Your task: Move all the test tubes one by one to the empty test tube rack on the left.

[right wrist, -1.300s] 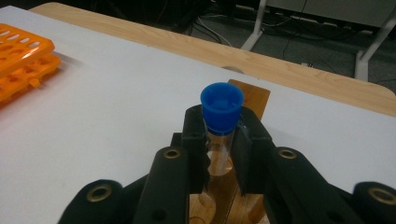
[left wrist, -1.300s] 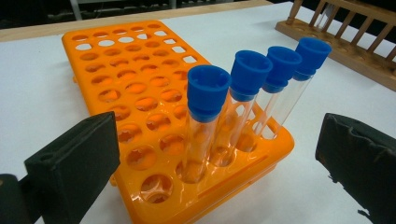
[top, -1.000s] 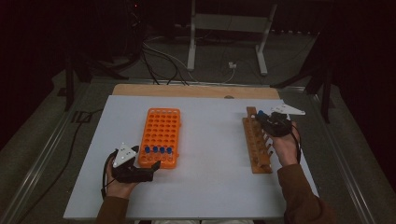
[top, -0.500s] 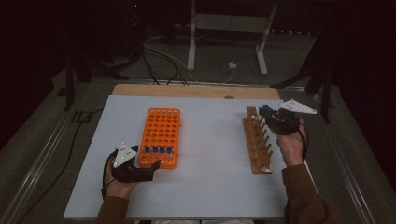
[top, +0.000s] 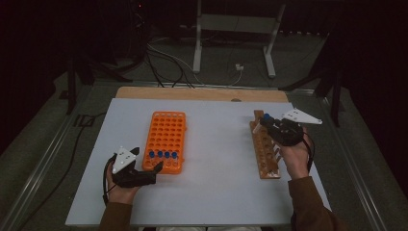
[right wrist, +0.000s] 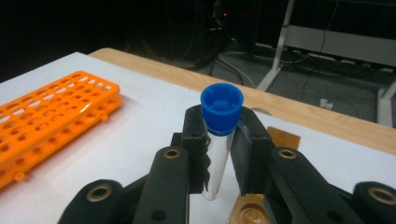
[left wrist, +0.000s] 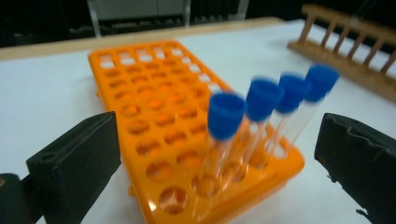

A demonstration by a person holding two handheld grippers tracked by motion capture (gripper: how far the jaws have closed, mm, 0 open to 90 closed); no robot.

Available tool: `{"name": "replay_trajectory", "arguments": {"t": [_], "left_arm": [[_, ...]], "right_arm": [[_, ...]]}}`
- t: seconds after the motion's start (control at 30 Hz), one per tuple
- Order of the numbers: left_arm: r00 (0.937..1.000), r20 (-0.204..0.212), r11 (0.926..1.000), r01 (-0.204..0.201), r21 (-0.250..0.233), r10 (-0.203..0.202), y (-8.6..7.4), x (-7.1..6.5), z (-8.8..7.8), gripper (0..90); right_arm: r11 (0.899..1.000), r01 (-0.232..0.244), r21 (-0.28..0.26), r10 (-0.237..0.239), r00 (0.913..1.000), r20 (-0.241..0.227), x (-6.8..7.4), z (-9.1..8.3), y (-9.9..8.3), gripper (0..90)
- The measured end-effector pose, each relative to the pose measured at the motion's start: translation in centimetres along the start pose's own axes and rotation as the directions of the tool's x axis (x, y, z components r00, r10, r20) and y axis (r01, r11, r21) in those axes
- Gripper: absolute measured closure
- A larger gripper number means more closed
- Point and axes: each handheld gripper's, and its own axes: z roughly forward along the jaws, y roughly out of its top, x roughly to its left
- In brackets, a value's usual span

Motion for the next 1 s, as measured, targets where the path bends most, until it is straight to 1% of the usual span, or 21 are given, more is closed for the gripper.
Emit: {"name": "replay_trajectory", "arguments": {"t": [0.1, 0.13, 0.2, 0.27, 0.37, 0.4, 0.5, 0.6, 0.63, 0.7, 0.77, 0.8, 0.87, 0.9, 1.0], "left_arm": [[1.0, 0.0, 0.9994, 0.006, -0.034, -0.006, 0.9, -0.3, -0.4, 1.3], [1.0, -0.004, 0.9992, 0.0, -0.04, 0.0, 1.2, -0.6, -0.5, 1.3], [0.9999, 0.008, 0.9985, -0.011, -0.054, 0.011, 1.9, -1.1, -0.6, 1.3], [0.9993, 0.017, 0.9974, -0.031, -0.066, 0.033, 2.6, -1.9, -0.5, 1.4], [0.9983, 0.034, 0.9966, -0.046, -0.068, 0.049, 3.7, -3.0, 0.2, 1.7], [0.9977, 0.043, 0.9962, -0.049, -0.072, 0.052, 4.0, -3.3, 0.4, 2.1], [0.9953, 0.073, 0.9951, -0.057, -0.08, 0.063, 5.1, -4.8, 1.5, 2.9], [0.9922, 0.101, 0.9947, -0.065, -0.079, 0.073, 5.9, -6.1, 2.5, 3.6], [0.9918, 0.105, 0.9952, -0.066, -0.073, 0.073, 6.1, -6.6, 2.8, 3.7], [0.9896, 0.126, 0.9956, -0.06, -0.072, 0.069, 6.4, -7.4, 3.4, 4.0], [0.9876, 0.139, 0.9955, -0.064, -0.07, 0.073, 6.7, -8.4, 4.0, 4.8], [0.9858, 0.149, 0.9954, -0.069, -0.067, 0.078, 6.8, -8.8, 4.3, 5.0], [0.982, 0.161, 0.9941, -0.091, -0.059, 0.1, 7.0, -9.8, 4.9, 5.6], [0.9792, 0.173, 0.9939, -0.098, -0.05, 0.106, 7.1, -10.3, 5.3, 6.3], [0.9734, 0.202, 0.9941, -0.106, -0.022, 0.108, 7.1, -11.5, 6.3, 7.2]], "right_arm": [[1.0, -0.006, 0.008, 0.006, 0.9996, -0.027, 0.4, 0.3, -0.2, 77.1], [1.0, -0.005, 0.012, 0.006, 0.9994, -0.033, 0.6, 0.5, -0.3, 77.1], [1.0, -0.01, 0.017, 0.011, 0.9985, -0.054, 1.0, 0.6, -0.3, 77.1], [1.0, -0.004, 0.02, 0.005, 0.9978, -0.066, 1.5, 0.8, -0.2, 77.1], [1.0, 0.002, 0.029, 0.001, 0.9951, -0.098, 2.3, 1.0, -0.1, 77.0], [0.999, 0.005, 0.034, -0.001, 0.9939, -0.11, 2.6, 1.1, -0.2, 77.0], [0.999, 0.012, 0.05, -0.005, 0.9904, -0.138, 3.5, 1.3, -0.2, 77.0], [0.998, 0.009, 0.058, 0.0, 0.9862, -0.166, 4.2, 1.4, -0.3, 77.0], [0.998, 0.014, 0.059, -0.004, 0.9856, -0.169, 4.4, 1.4, -0.3, 77.0], [0.998, 0.014, 0.061, -0.003, 0.9836, -0.18, 4.7, 1.5, -0.4, 76.9], [0.998, 0.006, 0.061, 0.006, 0.9807, -0.196, 4.9, 1.5, -0.5, 76.9], [0.998, 0.004, 0.06, 0.009, 0.9794, -0.202, 5.0, 1.5, -0.4, 76.9], [0.998, 0.005, 0.058, 0.008, 0.9774, -0.211, 5.2, 1.4, -0.4, 76.9], [0.998, 0.007, 0.056, 0.006, 0.9766, -0.215, 5.3, 1.3, -0.3, 76.9], [0.998, 0.004, 0.056, 0.009, 0.9734, -0.229, 5.7, 1.2, -0.2, 76.9]]}}
